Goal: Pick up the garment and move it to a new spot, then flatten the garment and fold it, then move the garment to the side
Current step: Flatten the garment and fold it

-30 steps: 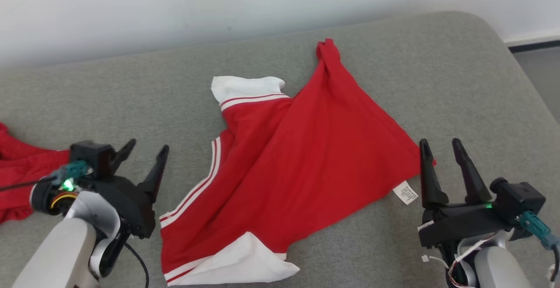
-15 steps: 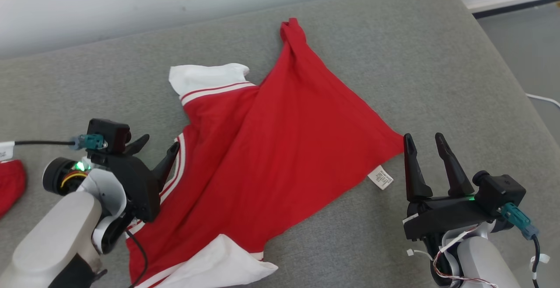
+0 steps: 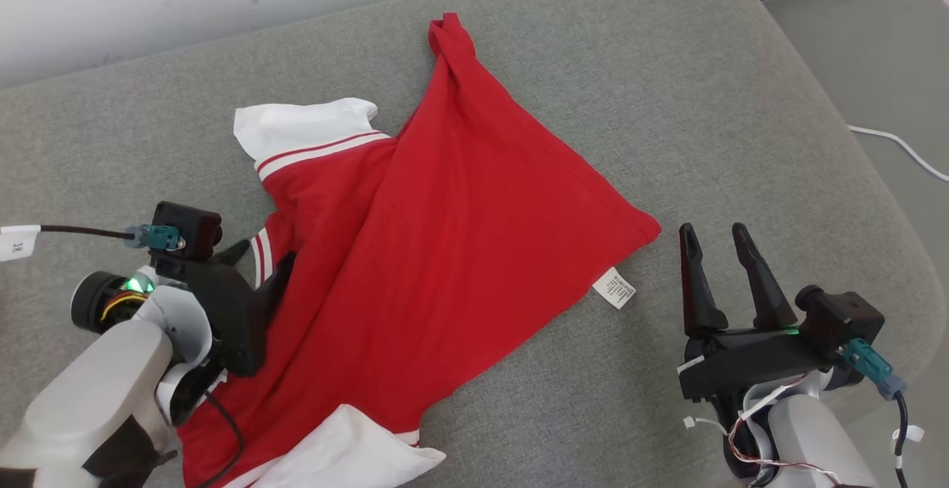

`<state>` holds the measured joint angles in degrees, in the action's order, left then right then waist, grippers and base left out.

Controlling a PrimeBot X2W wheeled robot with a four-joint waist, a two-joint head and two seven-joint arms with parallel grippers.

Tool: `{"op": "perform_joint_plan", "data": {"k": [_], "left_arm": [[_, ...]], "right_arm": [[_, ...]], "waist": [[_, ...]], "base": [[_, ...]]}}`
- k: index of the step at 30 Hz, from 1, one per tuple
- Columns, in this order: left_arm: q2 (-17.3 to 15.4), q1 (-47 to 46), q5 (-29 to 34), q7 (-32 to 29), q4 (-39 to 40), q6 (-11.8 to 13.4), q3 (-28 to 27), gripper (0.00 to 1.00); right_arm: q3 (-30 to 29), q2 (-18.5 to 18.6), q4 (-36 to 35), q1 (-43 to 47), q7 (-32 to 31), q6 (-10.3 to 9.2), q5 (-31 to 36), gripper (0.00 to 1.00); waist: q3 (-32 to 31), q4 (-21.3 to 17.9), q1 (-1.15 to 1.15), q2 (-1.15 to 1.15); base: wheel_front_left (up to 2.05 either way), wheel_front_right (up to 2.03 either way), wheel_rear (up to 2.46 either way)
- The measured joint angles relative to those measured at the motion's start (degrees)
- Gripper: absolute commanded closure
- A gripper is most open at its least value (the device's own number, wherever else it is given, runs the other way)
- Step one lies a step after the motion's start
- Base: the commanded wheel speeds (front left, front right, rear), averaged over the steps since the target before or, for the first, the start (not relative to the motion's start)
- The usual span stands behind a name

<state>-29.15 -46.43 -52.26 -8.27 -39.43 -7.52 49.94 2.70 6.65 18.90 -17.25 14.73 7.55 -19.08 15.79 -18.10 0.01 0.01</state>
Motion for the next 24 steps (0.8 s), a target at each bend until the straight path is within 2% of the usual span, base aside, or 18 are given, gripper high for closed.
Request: {"op": "perform_joint_plan", "data": {"k": [1,2,7,11,15,19,21,22,23,24], "left_arm": [[0.12,-0.15,-1.15,-0.48,-0.08,0.05,0.53,0.90],[0.00,-0.57,-1.59,-0.45,-0.03,0.05,1.35,1.00],[-1.11,-3.34,-1.81,3.72,-0.45,-0.01,3.05,1.00],[-3.22,-8.24,-1.25,10.01,-1.57,-0.01,1.91,1.00],[-4.53,-12.72,2.08,17.26,-4.74,0.62,0.82,1.00],[-4.39,-14.61,4.21,19.47,-9.13,0.81,1.47,1.00],[-4.09,-14.90,5.83,20.64,-11.13,1.69,1.92,1.00],[-3.75,-15.02,5.97,21.23,-11.95,2.09,1.88,0.42],[-3.33,-15.03,6.33,21.64,-12.58,2.23,1.99,0.00],[-2.27,-15.01,6.88,22.37,-13.33,2.30,2.07,0.00]], "right_arm": [[-0.03,-0.02,0.00,-0.15,0.01,0.00,-0.01,0.00],[-0.20,0.02,0.00,-0.30,0.02,0.00,-0.07,0.00],[-0.96,0.30,-0.15,-0.40,0.18,0.00,-0.08,0.00],[-1.37,0.11,-0.63,-0.43,0.20,0.00,0.05,0.00],[-1.44,-0.20,-0.73,-0.90,0.24,0.00,0.46,0.00],[-1.46,-0.31,-1.01,-0.99,0.25,0.00,0.53,0.00],[-1.47,-0.27,-1.00,-0.97,0.25,0.00,0.53,0.00],[-1.49,-0.25,-0.99,-0.92,0.25,0.00,0.53,0.00],[-1.62,-0.24,-0.98,-0.83,0.25,0.00,0.53,0.00],[-2.01,-0.11,-1.00,-0.40,0.26,0.00,0.53,0.00]], "waist": [[0.05,-0.12,0.00,0.00],[0.10,-0.16,-0.01,-0.01],[0.04,0.47,0.00,0.00],[-0.10,1.20,-0.01,0.00],[0.07,1.55,0.00,0.00],[0.10,1.58,-0.01,0.00],[0.04,1.60,0.00,0.00],[-0.02,1.67,0.00,0.00],[-0.11,1.78,0.00,0.00],[-0.31,2.17,0.00,0.00]], "base": [[0.00,0.00,0.00],[0.00,0.00,0.00],[0.00,0.00,0.00],[0.00,0.00,0.00],[0.00,0.00,0.00],[0.00,0.00,0.00],[0.00,0.00,0.00],[0.00,0.00,0.00],[0.00,0.00,0.00],[0.00,0.00,0.00]]}}
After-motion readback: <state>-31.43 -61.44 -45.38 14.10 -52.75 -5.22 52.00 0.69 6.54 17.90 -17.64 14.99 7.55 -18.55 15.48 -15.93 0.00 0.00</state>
